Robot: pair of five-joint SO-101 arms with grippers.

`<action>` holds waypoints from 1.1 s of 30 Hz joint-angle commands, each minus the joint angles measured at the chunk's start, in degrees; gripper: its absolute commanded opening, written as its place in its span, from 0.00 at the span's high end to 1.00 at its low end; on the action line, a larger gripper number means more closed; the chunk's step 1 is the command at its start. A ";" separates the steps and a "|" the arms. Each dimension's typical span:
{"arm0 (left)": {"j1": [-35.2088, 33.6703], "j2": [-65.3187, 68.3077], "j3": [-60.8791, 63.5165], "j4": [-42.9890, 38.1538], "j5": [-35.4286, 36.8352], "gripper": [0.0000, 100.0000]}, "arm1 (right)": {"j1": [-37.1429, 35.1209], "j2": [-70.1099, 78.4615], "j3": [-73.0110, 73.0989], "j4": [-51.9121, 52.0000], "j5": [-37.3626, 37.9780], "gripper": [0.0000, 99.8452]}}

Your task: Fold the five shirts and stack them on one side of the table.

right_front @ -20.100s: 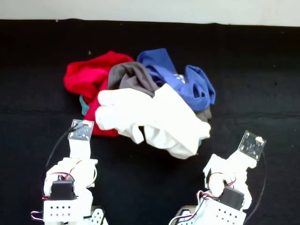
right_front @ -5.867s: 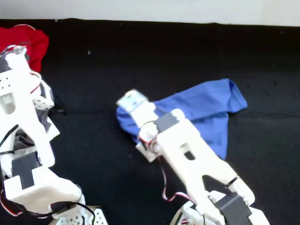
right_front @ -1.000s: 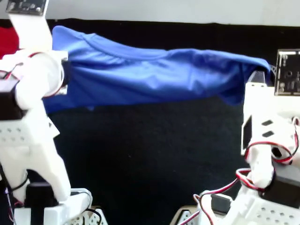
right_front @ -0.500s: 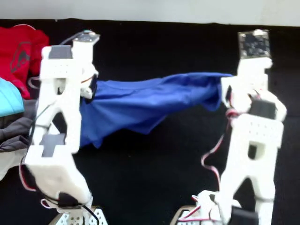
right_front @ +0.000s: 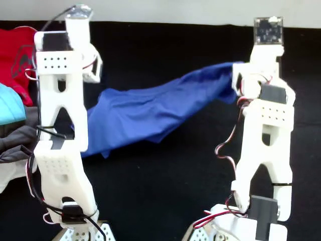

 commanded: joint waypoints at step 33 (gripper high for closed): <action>-5.58 -5.76 38.81 -41.93 -11.69 0.79 | -0.22 -0.92 -7.69 21.76 -0.97 0.99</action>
